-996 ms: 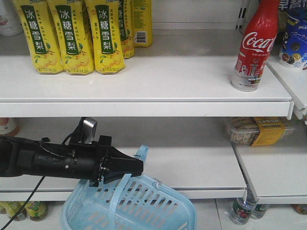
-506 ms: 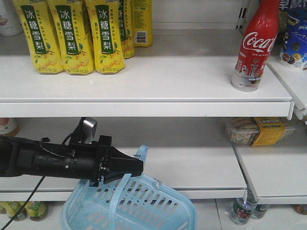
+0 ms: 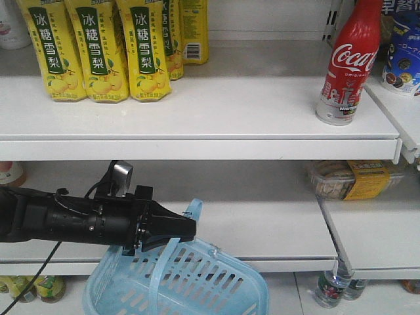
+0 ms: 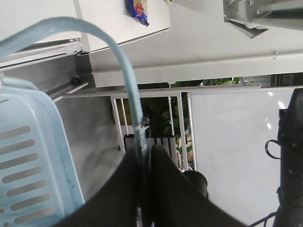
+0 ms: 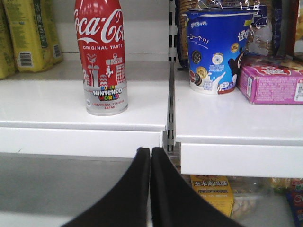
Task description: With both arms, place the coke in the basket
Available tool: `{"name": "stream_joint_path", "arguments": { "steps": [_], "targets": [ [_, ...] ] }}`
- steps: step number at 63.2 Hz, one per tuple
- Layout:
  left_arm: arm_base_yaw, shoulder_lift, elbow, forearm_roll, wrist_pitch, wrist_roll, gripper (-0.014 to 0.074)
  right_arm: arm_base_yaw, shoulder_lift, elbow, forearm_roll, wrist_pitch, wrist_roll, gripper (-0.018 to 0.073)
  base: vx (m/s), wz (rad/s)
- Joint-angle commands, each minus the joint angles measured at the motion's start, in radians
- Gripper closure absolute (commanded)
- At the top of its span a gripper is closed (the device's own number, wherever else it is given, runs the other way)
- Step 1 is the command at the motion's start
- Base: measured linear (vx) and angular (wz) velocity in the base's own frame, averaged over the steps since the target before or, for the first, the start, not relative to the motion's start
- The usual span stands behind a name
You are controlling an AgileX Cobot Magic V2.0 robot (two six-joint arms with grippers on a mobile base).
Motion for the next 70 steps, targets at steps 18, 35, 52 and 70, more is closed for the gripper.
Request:
{"name": "stream_joint_path", "arguments": {
  "steps": [18, 35, 52, 70],
  "targets": [
    [-0.001, -0.050, -0.021, -0.100, 0.055, 0.038, 0.0603, -0.003, 0.063, -0.043, 0.002, -0.157, -0.002, 0.0569, 0.00, 0.00],
    [-0.001, -0.050, -0.021, -0.100, 0.055, 0.038, 0.0603, -0.003, 0.063, -0.043, 0.001, -0.157, -0.002, 0.0551, 0.00, 0.00],
    [-0.001, -0.050, -0.021, -0.100, 0.055, 0.038, 0.0603, -0.003, 0.063, -0.043, 0.001, -0.157, -0.002, 0.0391, 0.00, 0.00],
    [-0.001, -0.050, -0.021, -0.100, 0.055, 0.038, 0.0603, -0.003, 0.063, -0.043, 0.001, -0.149, -0.002, 0.0119, 0.00, 0.00]
  ]
}}
